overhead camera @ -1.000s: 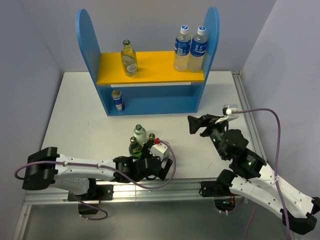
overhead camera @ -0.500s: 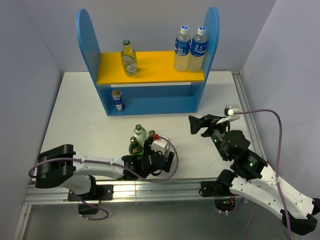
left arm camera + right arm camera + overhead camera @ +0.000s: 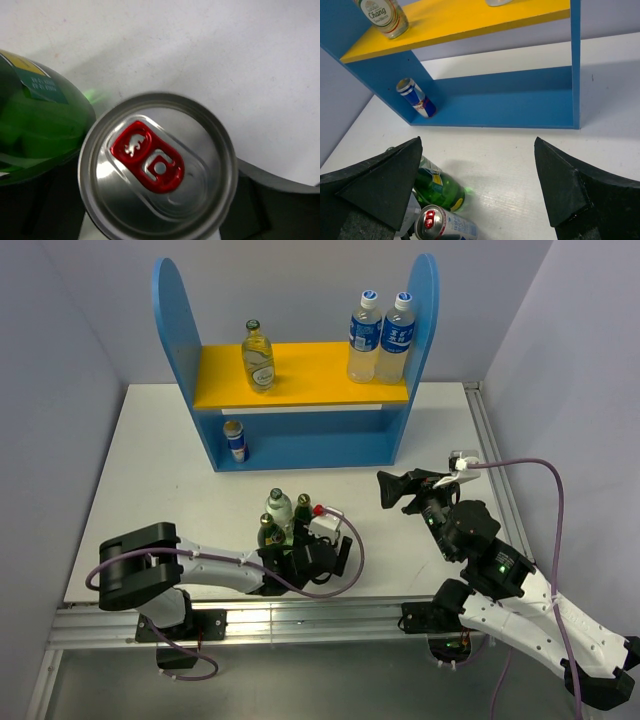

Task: Place and organize the beverage onto the shelf

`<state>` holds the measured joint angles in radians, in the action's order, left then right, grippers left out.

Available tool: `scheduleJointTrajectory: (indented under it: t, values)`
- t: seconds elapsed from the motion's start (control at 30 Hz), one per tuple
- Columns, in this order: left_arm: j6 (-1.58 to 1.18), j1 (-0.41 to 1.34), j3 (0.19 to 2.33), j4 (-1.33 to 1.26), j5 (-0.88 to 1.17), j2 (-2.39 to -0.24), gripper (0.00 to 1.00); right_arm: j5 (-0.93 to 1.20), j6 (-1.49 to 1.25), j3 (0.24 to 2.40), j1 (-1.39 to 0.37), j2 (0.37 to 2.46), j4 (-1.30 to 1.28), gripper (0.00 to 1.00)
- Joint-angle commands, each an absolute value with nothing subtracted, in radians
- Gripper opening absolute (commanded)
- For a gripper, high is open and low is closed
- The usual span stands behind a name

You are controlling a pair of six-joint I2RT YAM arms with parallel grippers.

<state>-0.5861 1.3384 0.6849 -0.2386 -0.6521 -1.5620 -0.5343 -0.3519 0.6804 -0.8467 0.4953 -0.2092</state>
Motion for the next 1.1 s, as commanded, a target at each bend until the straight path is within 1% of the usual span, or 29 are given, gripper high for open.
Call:
scheduleJointTrajectory:
  t: [0.0, 0.07, 0.1, 0.13, 0.23, 0.27, 0.3, 0.33, 0.37, 0.5, 0.53, 0.6, 0.63, 0.73, 0.77, 0.83, 0.87, 0.93, 1.0, 1.07]
  values:
    - [-0.552, 1.322, 0.718, -0.314, -0.715, -1.569, 0.86, -0.545, -0.356, 0.677, -0.853, 0.5, -0.169, 1.0]
    - [-0.546, 1.321, 0.724, -0.318, -0.724, -1.575, 0.75, -0.543, -0.354, 0.676, -0.851, 0.502, -0.167, 1.0]
    - [-0.551, 1.321, 0.729, -0.314, -0.732, -1.577, 0.66, -0.542, -0.356, 0.676, -0.853, 0.502, -0.167, 1.0]
    - [-0.549, 1.321, 0.729, -0.319, -0.733, -1.578, 0.64, -0.541, -0.356, 0.675, -0.853, 0.502, -0.167, 1.0]
    - [-0.548, 1.321, 0.739, -0.307, -0.733, -1.577, 0.49, -0.538, -0.354, 0.67, -0.853, 0.497, -0.163, 1.0]
    - [-0.545, 1.321, 0.745, -0.301, -0.73, -1.569, 0.38, -0.538, -0.354, 0.67, -0.851, 0.497, -0.164, 1.0]
    - [-0.546, 1.322, 0.753, -0.284, -0.733, -1.563, 0.3, -0.538, -0.354, 0.672, -0.851, 0.497, -0.164, 1.0]
    - [-0.546, 1.324, 0.761, -0.272, -0.732, -1.554, 0.19, -0.54, -0.354, 0.672, -0.853, 0.497, -0.166, 1.0]
    - [-0.545, 1.33, 0.784, -0.234, -0.729, -1.534, 0.0, -0.54, -0.356, 0.673, -0.853, 0.497, -0.166, 1.0]
    - [-0.534, 1.341, 0.894, -0.082, -0.71, -1.474, 0.0, -0.545, -0.354, 0.667, -0.853, 0.489, -0.16, 1.0]
    - [-0.525, 1.342, 0.949, -0.049, -0.665, -1.464, 0.0, -0.545, -0.353, 0.666, -0.851, 0.489, -0.153, 1.0]
    - [-0.485, 1.342, 1.008, 0.035, -0.625, -1.434, 0.0, -0.548, -0.351, 0.661, -0.853, 0.491, -0.147, 1.0]
    - [-0.48, 1.342, 1.07, 0.064, -0.618, -1.428, 0.0, -0.548, -0.35, 0.66, -0.851, 0.494, -0.143, 1.0]
    - [-0.451, 1.342, 1.176, 0.165, -0.652, -1.408, 0.0, -0.549, -0.347, 0.661, -0.853, 0.502, -0.14, 1.0]
    - [-0.433, 1.342, 1.195, 0.182, -0.722, -1.396, 0.0, -0.548, -0.348, 0.661, -0.853, 0.503, -0.138, 1.0]
    - [-0.411, 1.339, 1.233, 0.216, -0.794, -1.385, 0.0, -0.543, -0.345, 0.66, -0.853, 0.503, -0.133, 1.0]
    - [-0.379, 1.324, 1.236, 0.213, -0.857, -1.372, 0.0, -0.542, -0.345, 0.658, -0.851, 0.502, -0.132, 1.0]
    - [-0.358, 1.29, 1.223, 0.192, -0.885, -1.356, 0.0, -0.535, -0.344, 0.657, -0.853, 0.502, -0.127, 1.0]
    - [-0.345, 1.198, 1.206, 0.172, -0.84, -1.321, 0.0, -0.532, -0.344, 0.66, -0.851, 0.505, -0.13, 1.0]
    - [-0.307, 1.093, 1.148, 0.083, -0.789, -1.263, 0.0, -0.526, -0.344, 0.66, -0.851, 0.506, -0.13, 1.0]
